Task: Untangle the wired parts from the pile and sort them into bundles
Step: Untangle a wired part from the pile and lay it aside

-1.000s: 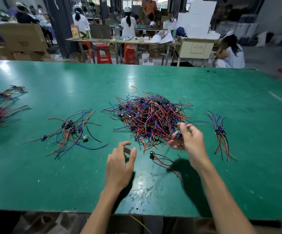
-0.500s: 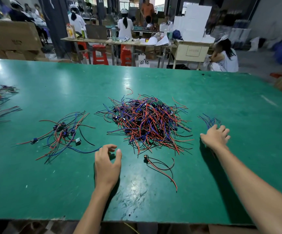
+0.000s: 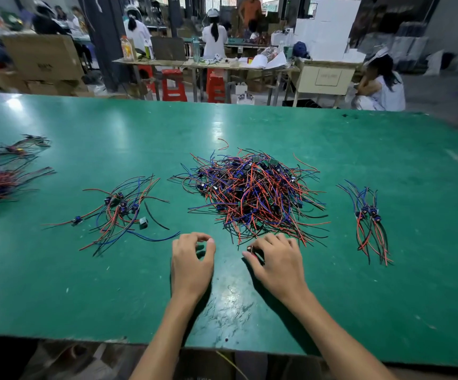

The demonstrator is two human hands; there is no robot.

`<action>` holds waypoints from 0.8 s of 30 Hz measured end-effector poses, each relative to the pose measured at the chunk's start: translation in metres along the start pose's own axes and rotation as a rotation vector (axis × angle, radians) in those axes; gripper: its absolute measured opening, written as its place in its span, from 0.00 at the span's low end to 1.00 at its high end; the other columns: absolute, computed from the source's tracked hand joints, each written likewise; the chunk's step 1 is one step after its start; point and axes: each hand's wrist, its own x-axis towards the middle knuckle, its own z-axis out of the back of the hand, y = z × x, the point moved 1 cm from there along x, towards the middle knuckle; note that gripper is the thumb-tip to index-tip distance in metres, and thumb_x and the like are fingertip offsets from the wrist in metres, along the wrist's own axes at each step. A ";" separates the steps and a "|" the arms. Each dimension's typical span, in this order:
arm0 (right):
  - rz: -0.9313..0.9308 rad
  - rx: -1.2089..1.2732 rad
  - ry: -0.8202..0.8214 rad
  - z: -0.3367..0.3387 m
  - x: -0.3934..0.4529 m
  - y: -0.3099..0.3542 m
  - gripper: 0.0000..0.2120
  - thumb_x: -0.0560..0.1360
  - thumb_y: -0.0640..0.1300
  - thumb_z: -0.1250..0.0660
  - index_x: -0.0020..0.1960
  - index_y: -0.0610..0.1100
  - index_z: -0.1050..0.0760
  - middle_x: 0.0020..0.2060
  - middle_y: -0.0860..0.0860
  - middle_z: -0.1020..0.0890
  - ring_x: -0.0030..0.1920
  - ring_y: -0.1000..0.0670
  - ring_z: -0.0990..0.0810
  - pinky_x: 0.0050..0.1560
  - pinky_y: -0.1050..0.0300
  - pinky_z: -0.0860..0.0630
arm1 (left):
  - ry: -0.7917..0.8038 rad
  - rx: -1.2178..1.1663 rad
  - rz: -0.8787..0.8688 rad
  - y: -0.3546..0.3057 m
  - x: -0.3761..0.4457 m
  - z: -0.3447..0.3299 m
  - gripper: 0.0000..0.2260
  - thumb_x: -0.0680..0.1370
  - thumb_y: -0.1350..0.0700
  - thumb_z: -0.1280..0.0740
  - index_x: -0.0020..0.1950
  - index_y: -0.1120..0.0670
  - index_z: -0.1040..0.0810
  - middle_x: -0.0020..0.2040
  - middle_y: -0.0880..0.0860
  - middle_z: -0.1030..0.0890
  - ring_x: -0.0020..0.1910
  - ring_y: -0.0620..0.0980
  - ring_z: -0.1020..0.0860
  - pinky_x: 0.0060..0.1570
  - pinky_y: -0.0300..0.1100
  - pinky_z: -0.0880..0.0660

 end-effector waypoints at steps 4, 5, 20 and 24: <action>0.175 0.068 -0.130 0.007 0.005 0.014 0.11 0.72 0.49 0.23 0.54 0.51 0.16 0.43 0.55 0.16 0.43 0.49 0.19 0.44 0.51 0.26 | 0.211 -0.001 -0.152 -0.009 -0.006 0.000 0.12 0.77 0.36 0.38 0.48 0.41 0.19 0.45 0.37 0.20 0.49 0.39 0.24 0.47 0.32 0.27; 0.253 0.061 -0.144 0.006 0.006 0.018 0.15 0.70 0.43 0.21 0.56 0.50 0.16 0.42 0.54 0.16 0.43 0.48 0.19 0.43 0.51 0.25 | 0.286 -0.012 -0.164 -0.011 -0.008 -0.001 0.14 0.77 0.34 0.38 0.48 0.41 0.18 0.44 0.38 0.19 0.47 0.40 0.23 0.45 0.35 0.26; 0.244 0.214 -0.369 -0.007 -0.020 0.017 0.19 0.77 0.61 0.31 0.60 0.50 0.20 0.40 0.59 0.20 0.43 0.55 0.22 0.54 0.51 0.33 | 0.265 -0.666 0.267 -0.010 -0.001 0.017 0.08 0.82 0.55 0.34 0.58 0.53 0.17 0.47 0.54 0.13 0.37 0.44 0.22 0.43 0.34 0.23; 0.193 0.223 -0.347 -0.005 -0.022 0.021 0.13 0.81 0.52 0.39 0.63 0.53 0.23 0.39 0.61 0.21 0.46 0.55 0.22 0.59 0.57 0.42 | 0.295 -0.703 0.331 -0.015 0.003 0.013 0.09 0.82 0.56 0.34 0.59 0.54 0.18 0.45 0.54 0.13 0.35 0.43 0.20 0.39 0.33 0.22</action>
